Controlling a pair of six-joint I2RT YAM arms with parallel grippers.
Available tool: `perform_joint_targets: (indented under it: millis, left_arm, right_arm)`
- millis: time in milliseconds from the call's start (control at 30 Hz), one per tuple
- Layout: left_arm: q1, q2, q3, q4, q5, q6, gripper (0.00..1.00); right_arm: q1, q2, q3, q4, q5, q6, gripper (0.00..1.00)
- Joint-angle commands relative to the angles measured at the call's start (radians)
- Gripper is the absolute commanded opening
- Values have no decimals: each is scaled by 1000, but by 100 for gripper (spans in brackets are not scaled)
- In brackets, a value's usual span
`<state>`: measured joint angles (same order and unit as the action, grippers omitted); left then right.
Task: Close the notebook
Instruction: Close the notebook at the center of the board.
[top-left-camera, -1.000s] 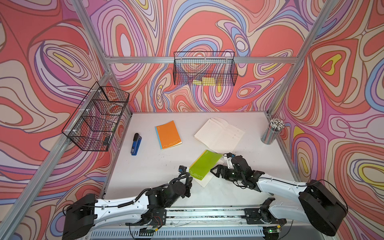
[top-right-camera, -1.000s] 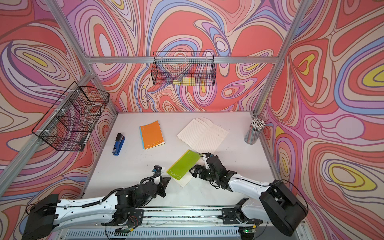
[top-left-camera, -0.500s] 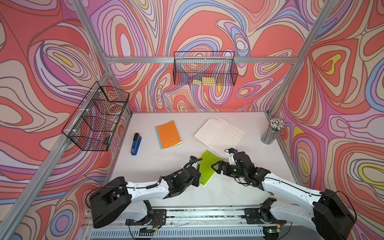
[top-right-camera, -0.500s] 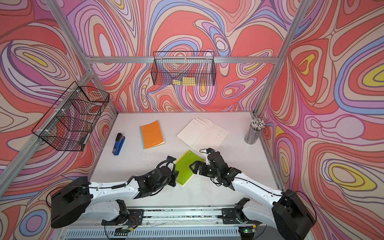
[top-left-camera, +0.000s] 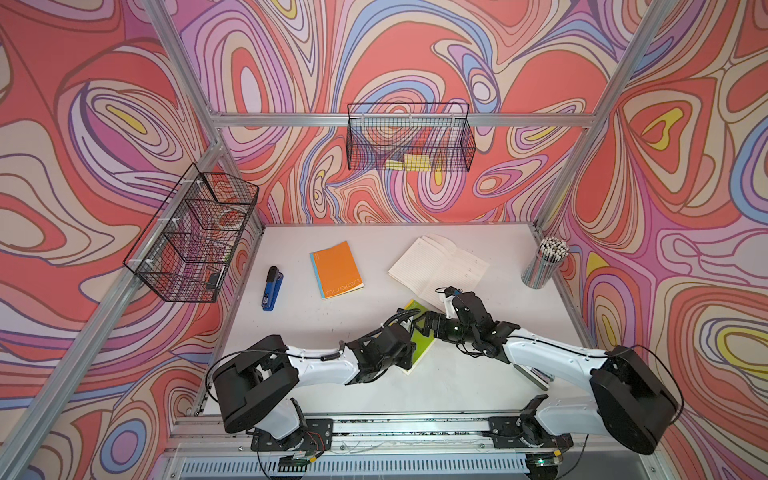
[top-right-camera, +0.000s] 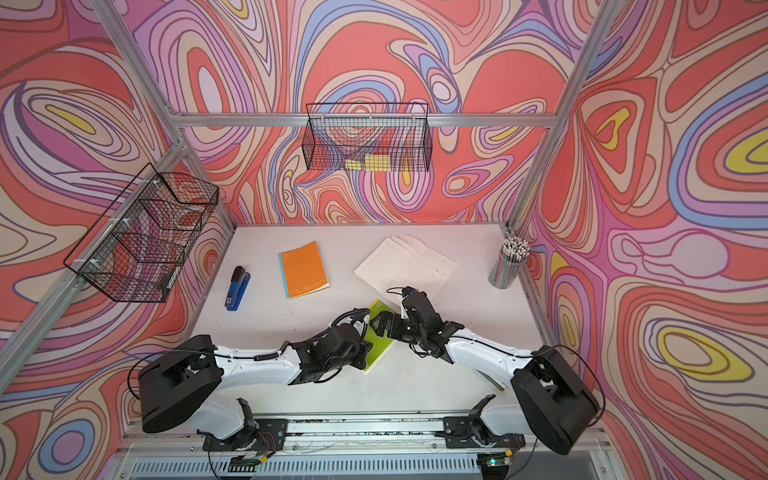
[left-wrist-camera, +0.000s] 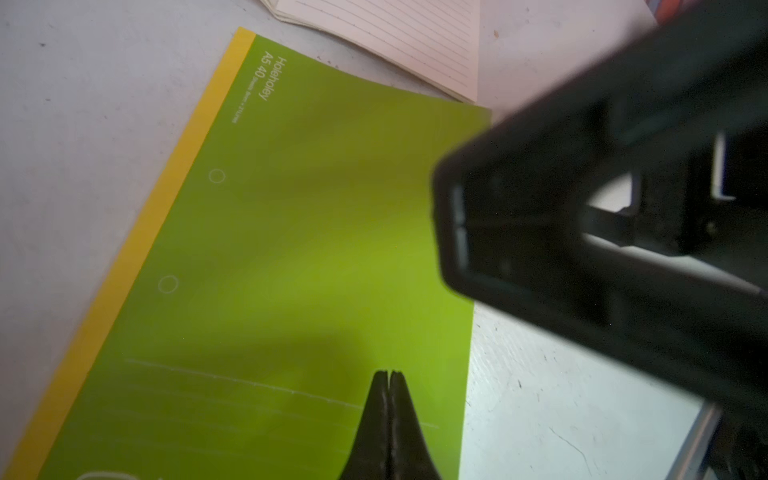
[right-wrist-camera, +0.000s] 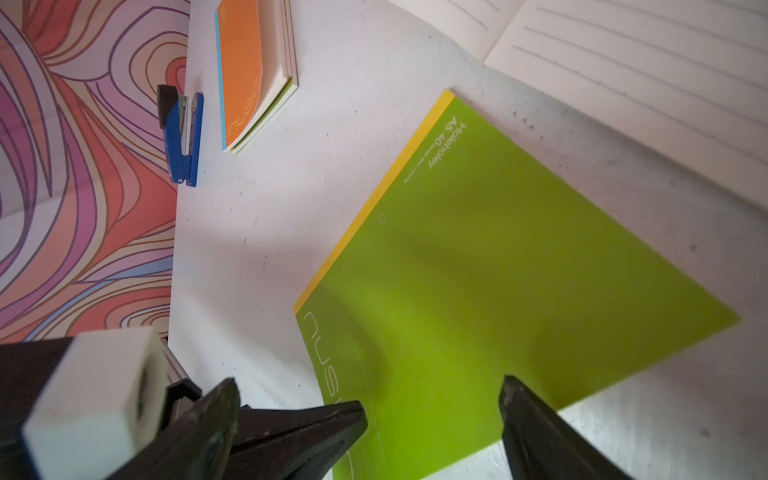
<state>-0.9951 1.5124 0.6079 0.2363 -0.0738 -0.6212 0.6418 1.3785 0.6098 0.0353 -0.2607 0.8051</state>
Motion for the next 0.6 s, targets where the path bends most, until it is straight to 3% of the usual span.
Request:
perform_joint_targets:
  millis: [0, 267, 333, 433, 567]
  left_arm:
    - [27, -52, -9, -76, -3, -4, 0]
    - [192, -182, -42, -194, 34, 19, 0]
    - [255, -197, -37, -213, 94, 30, 3]
    - [343, -174, -9, -225, 227, 52, 17]
    - [426, -65, 70, -255, 406, 73, 23]
  right_arm:
    - [4, 61, -3, 91, -20, 13, 98]
    - [4, 123, -4, 129, -35, 21, 98]
    - [4, 126, -5, 120, -35, 17, 98]
    - [3, 127, -16, 120, -35, 24, 98]
    - [4, 121, -46, 137, -46, 47, 98]
